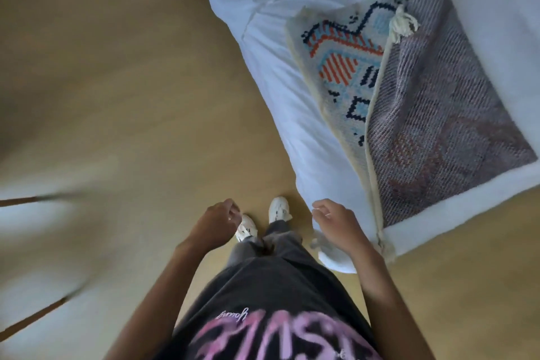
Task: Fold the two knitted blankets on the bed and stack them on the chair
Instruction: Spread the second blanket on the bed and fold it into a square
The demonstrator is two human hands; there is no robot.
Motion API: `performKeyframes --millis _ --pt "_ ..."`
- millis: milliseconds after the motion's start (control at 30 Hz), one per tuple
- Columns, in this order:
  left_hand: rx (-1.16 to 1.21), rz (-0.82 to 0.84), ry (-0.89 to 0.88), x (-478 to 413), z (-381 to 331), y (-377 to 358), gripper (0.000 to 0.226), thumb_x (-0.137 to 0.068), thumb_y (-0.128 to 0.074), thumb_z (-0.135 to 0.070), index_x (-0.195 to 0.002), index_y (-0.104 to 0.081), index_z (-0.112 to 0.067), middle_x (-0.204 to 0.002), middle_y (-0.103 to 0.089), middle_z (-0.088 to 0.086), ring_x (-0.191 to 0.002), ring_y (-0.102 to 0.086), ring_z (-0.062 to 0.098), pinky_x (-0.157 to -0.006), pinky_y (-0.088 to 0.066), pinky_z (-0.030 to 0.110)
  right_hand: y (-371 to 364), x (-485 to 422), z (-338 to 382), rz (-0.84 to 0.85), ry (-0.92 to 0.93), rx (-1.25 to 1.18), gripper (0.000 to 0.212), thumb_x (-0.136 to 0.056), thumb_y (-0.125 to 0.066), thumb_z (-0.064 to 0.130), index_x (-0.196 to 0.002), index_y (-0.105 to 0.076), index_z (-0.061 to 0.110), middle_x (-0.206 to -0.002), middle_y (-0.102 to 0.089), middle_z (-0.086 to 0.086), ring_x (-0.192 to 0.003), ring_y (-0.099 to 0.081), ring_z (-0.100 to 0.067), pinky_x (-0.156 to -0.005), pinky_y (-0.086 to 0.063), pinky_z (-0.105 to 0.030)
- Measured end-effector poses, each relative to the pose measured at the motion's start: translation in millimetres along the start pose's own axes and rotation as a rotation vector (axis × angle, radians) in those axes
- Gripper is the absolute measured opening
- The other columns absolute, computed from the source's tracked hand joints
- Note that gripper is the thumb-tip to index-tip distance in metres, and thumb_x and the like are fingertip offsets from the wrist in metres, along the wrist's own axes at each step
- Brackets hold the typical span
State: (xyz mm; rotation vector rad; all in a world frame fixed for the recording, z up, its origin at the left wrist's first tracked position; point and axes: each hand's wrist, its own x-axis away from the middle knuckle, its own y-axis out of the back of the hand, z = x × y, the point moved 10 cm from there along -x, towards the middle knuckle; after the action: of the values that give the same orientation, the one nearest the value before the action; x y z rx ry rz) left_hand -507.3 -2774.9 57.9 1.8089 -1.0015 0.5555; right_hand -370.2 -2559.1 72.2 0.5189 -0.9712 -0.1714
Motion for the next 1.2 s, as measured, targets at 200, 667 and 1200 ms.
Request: performKeyframes --millis 200,667,1200 --pt "-0.175 0.078 -0.115 -64.7 -58.7 56.9 0.015 -0.093 -0.051 -0.024 -0.101 -0.06 -0.014 -0.104 -0.067 0.007 -0.093 -0.06 0.021 -0.076 -0.042 0.024 30.1 -35.2 6.6 -0.067 -0.095 -0.114 0.029 -0.092 -0.042 0.027 -0.109 -0.059 0.011 -0.114 -0.064 -0.007 -0.1 -0.058 -0.024 -0.083 -0.045 -0.031" --pt "-0.558 0.208 -0.327 -229.5 -253.1 132.5 0.019 -0.095 -0.048 -0.025 -0.105 -0.06 -0.015 -0.101 -0.065 0.004 -0.089 -0.055 0.017 -0.073 -0.036 0.024 150.9 -131.7 8.8 -0.256 -0.28 -0.501 0.018 -0.092 -0.049 0.027 -0.098 -0.062 0.017 -0.094 -0.063 0.0 -0.085 -0.056 -0.017 -0.071 -0.04 -0.027" --pt "-1.158 0.322 -0.972 -409.3 -527.2 4.4 0.04 -0.089 -0.048 -0.013 -0.129 -0.041 -0.009 -0.13 -0.043 0.015 -0.121 -0.042 0.031 -0.1 -0.041 0.043 252.7 -278.1 -18.9 -0.474 -0.558 -0.601 0.032 -0.094 -0.043 0.019 -0.124 -0.052 0.012 -0.12 -0.058 -0.009 -0.108 -0.053 -0.022 -0.09 -0.044 -0.032"
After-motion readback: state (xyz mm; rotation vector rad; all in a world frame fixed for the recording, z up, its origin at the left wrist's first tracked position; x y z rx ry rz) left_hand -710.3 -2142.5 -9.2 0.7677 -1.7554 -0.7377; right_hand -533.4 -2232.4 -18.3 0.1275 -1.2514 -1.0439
